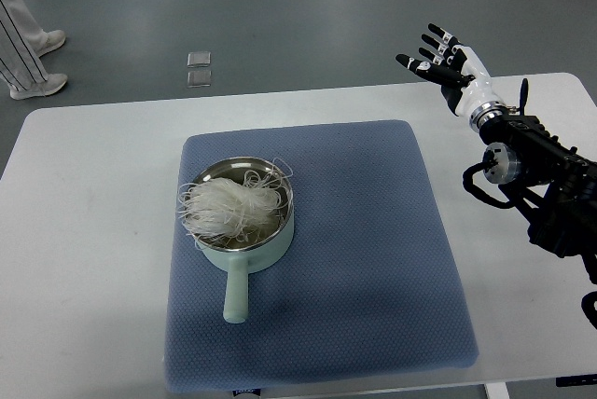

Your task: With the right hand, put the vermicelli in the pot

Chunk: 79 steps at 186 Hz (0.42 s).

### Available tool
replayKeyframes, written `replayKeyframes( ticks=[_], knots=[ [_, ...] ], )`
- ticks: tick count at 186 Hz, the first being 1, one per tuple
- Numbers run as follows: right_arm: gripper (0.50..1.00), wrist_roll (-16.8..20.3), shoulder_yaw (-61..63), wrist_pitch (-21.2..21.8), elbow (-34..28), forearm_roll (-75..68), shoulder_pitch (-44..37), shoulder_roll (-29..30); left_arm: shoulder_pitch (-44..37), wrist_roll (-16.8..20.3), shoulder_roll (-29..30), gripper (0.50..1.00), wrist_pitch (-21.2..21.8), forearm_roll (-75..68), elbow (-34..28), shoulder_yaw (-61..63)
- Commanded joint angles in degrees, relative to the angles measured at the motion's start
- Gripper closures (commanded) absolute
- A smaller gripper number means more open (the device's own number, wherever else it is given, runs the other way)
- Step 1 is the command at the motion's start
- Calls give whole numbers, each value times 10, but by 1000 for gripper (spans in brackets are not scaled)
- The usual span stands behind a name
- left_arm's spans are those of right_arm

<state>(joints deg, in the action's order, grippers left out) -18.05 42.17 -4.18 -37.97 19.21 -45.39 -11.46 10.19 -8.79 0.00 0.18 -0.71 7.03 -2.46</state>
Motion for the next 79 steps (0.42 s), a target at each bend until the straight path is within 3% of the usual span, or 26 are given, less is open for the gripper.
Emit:
replayKeyframes(
  ticks=[1,79],
  knots=[
    [576,-2,0,0,-1,-4,0,-1,-1,0,0,500,0,0,-1,0],
    [576,-1,-6,2,-3,-3,8,0,-3,0,0,500,0,0,0,0]
  ],
)
